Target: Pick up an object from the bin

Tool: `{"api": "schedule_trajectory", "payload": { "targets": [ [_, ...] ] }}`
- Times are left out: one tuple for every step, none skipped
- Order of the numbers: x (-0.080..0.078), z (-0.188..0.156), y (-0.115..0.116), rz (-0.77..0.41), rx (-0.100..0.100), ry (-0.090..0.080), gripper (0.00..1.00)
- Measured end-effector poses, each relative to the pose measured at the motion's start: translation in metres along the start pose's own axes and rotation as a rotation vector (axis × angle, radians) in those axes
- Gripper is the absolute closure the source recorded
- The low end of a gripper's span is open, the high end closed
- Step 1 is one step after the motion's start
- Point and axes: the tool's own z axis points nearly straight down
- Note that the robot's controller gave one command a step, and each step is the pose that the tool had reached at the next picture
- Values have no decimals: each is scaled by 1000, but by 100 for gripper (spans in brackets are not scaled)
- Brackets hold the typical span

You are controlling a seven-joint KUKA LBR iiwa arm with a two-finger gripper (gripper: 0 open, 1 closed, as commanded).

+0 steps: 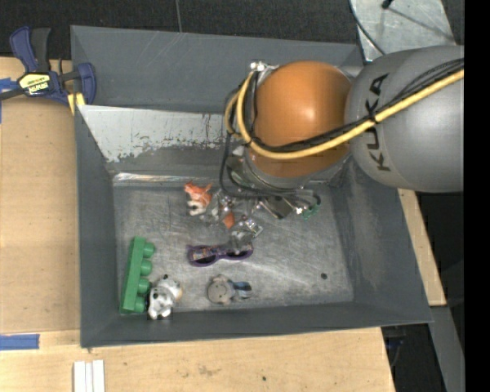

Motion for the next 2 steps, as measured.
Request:
{"api": "schedule_trajectory", "payload": {
  "targets": [
    [-26, 84, 14, 0, 5, -8, 0],
    [-38, 107, 19, 1, 7, -22, 100]
  ]
}}
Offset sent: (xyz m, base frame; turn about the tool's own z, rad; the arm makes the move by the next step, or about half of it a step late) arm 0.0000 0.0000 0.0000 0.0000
